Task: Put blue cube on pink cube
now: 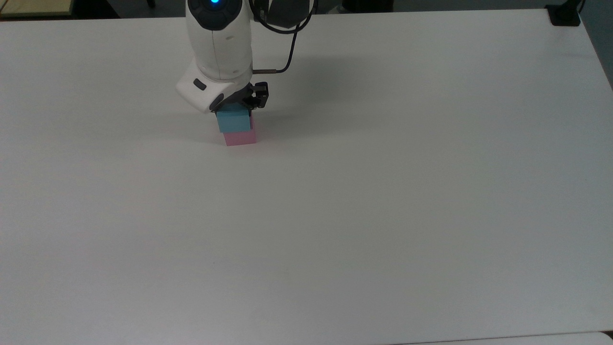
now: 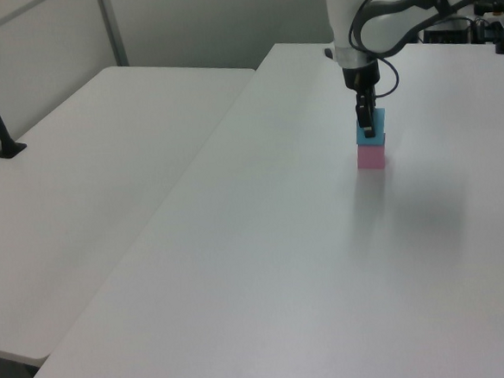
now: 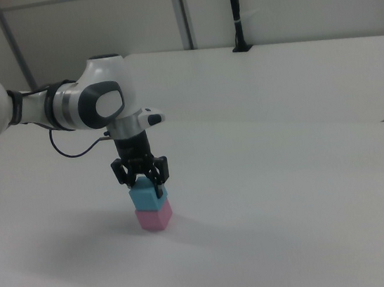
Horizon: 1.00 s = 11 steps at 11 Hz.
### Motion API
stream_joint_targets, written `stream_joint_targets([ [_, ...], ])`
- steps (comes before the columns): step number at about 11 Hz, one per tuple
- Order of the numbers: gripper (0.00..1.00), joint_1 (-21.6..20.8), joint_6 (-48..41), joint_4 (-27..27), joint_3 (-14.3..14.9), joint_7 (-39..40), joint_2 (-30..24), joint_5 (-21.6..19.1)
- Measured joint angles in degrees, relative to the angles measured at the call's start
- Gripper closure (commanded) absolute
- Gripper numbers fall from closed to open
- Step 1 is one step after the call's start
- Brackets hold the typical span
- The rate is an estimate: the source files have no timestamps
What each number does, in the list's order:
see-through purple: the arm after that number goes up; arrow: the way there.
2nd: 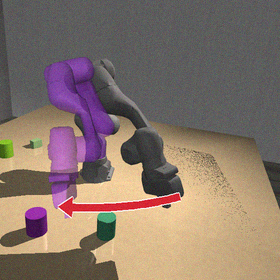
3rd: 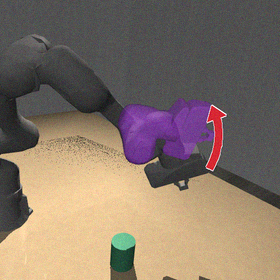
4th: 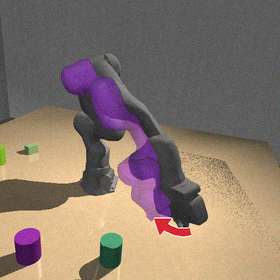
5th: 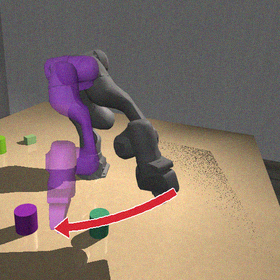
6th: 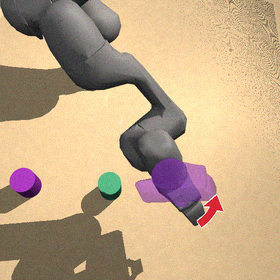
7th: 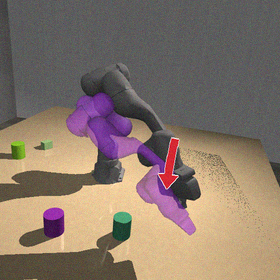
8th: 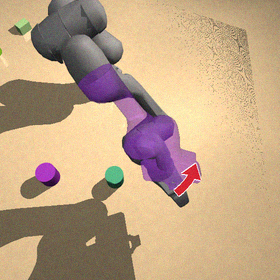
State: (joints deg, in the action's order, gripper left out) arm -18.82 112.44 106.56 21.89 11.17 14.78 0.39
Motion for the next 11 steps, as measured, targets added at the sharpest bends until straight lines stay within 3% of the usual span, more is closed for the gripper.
stream_joint_targets([
  [1,0.59,-0.20,0.28,0.15,0.00,0.00,-0.15,0.16],
  [2,0.10,-0.20,0.28,0.18,0.01,0.05,-0.16,0.18],
  [3,0.00,-0.20,0.42,0.22,0.01,0.10,-0.16,0.19],
  [8,0.00,-0.22,1.53,0.92,0.03,-0.73,-0.28,0.16],
  [11,0.00,-0.40,-1.72,-4.28,-0.05,-1.44,-6.49,0.11],
])
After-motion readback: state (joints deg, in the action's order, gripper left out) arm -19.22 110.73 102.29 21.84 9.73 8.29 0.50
